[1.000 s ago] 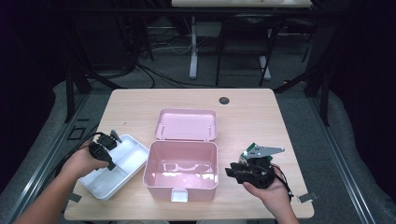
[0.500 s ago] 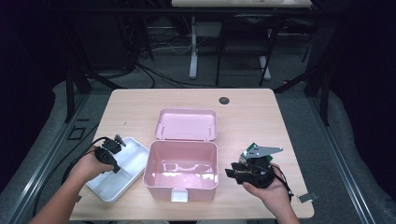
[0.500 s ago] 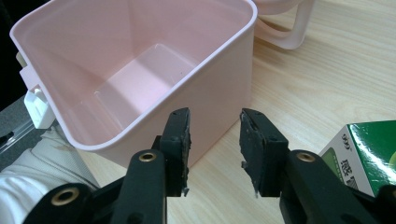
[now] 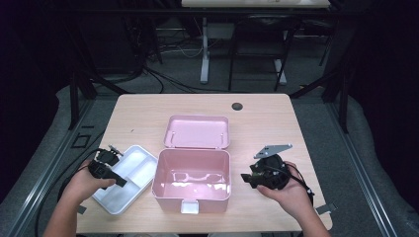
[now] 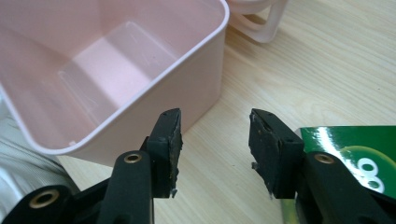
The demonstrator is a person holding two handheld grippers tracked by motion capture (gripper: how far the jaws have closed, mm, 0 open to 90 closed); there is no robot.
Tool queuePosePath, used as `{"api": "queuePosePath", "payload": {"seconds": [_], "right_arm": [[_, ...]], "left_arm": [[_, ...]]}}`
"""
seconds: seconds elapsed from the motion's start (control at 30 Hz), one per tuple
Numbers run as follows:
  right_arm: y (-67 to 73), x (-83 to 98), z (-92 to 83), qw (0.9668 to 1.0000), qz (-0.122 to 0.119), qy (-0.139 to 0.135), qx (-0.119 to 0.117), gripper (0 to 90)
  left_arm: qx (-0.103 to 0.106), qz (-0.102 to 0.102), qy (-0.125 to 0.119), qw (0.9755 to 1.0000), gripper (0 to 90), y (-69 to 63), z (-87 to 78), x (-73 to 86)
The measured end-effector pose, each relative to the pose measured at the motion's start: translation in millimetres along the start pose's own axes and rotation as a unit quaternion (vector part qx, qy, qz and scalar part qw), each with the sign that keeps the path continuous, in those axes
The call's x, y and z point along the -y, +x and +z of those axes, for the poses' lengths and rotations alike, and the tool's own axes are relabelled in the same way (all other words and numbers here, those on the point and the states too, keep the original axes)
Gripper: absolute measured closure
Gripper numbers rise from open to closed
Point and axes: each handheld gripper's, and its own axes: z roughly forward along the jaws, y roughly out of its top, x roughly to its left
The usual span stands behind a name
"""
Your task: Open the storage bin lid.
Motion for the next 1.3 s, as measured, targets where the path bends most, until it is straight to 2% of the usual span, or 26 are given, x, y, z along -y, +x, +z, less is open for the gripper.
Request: {"api": "queuePosePath", "payload": {"seconds": [0.03,0.2,0.3,0.33,0.4,0.53,0.6,0.67,0.7,0.73,0.87,0.97,1.0,1.03,1.07,1.17,1.2,1.23,1.27,1.3], "right_arm": [[-1.1,-2.4,0.9,1.0000,0.000,0.007,-0.001,54.5],[-8.9,-14.6,4.3,0.9995,-0.006,0.031,0.007,53.8],[-14.9,-21.1,7.9,0.9984,-0.009,0.053,0.017,50.4],[-17.3,-22.8,9.9,0.9981,-0.012,0.059,0.013,49.3],[-19.8,-26.5,13.1,0.9965,-0.017,0.079,0.024,45.4],[-25.3,-31.4,18.5,0.9944,-0.030,0.094,0.037,38.3],[-28.1,-33.1,20.3,0.9932,-0.031,0.106,0.036,35.9],[-30.9,-34.6,21.2,0.9911,-0.036,0.122,0.039,31.7],[-32.1,-34.6,22.5,0.9909,-0.040,0.120,0.045,28.5],[-34.9,-37.6,20.5,0.9873,-0.036,0.152,0.030,23.9],[-40.2,-39.0,23.5,0.9845,-0.035,0.165,0.050,15.5],[-43.9,-39.2,27.3,0.9833,-0.031,0.169,0.060,14.1],[-44.0,-39.0,28.7,0.9821,-0.029,0.171,0.073,13.2],[-46.8,-38.8,30.5,0.9828,-0.029,0.172,0.059,11.6],[-48.1,-38.8,32.1,0.9821,-0.029,0.177,0.060,9.5],[-51.0,-39.3,35.9,0.9770,-0.039,0.197,0.072,4.9],[-52.1,-39.3,37.1,0.9761,-0.039,0.202,0.071,3.6],[-53.3,-40.2,37.6,0.9737,-0.040,0.213,0.071,2.6],[-54.3,-39.8,39.2,0.9740,-0.040,0.212,0.070,1.4],[-55.3,-40.2,39.7,0.9721,-0.039,0.220,0.069,0.8]], "left_arm": [[0.006,0.001,-0.004,1.0000,59.3,0.5,0.2,1.0],[0.001,0.000,-0.008,1.0000,53.1,3.4,-2.9,4.7],[0.004,0.000,-0.005,1.0000,50.6,4.1,-2.5,7.6],[0.006,-0.001,-0.005,1.0000,50.3,4.6,-3.0,8.6],[0.006,-0.001,-0.010,0.9999,49.8,5.4,-4.7,10.5],[0.008,0.001,-0.015,0.9999,48.5,5.6,-9.6,12.8],[0.009,0.004,-0.019,0.9998,48.3,5.1,-12.3,13.2],[0.014,0.005,-0.022,0.9997,48.3,4.4,-14.7,13.4],[0.014,0.005,-0.023,0.9996,48.2,4.0,-15.5,13.4],[0.016,0.005,-0.024,0.9996,48.2,3.6,-16.1,13.5],[0.017,0.010,-0.030,0.9994,48.3,2.1,-19.0,13.0],[0.019,0.014,-0.031,0.9993,48.4,0.6,-20.2,12.7],[0.020,0.014,-0.031,0.9992,48.4,0.2,-20.3,12.6],[0.021,0.014,-0.032,0.9992,48.4,0.0,-20.4,12.6],[0.021,0.014,-0.033,0.9991,48.4,-0.2,-20.4,12.6],[0.021,0.015,-0.032,0.9991,48.4,0.1,-20.7,12.8],[0.021,0.015,-0.033,0.9991,48.4,0.2,-20.9,12.9],[0.021,0.015,-0.032,0.9991,48.4,0.4,-21.0,13.0],[0.022,0.017,-0.032,0.9991,48.4,0.8,-21.4,12.9],[0.023,0.016,-0.034,0.9990,48.4,0.9,-21.7,13.0]]}}
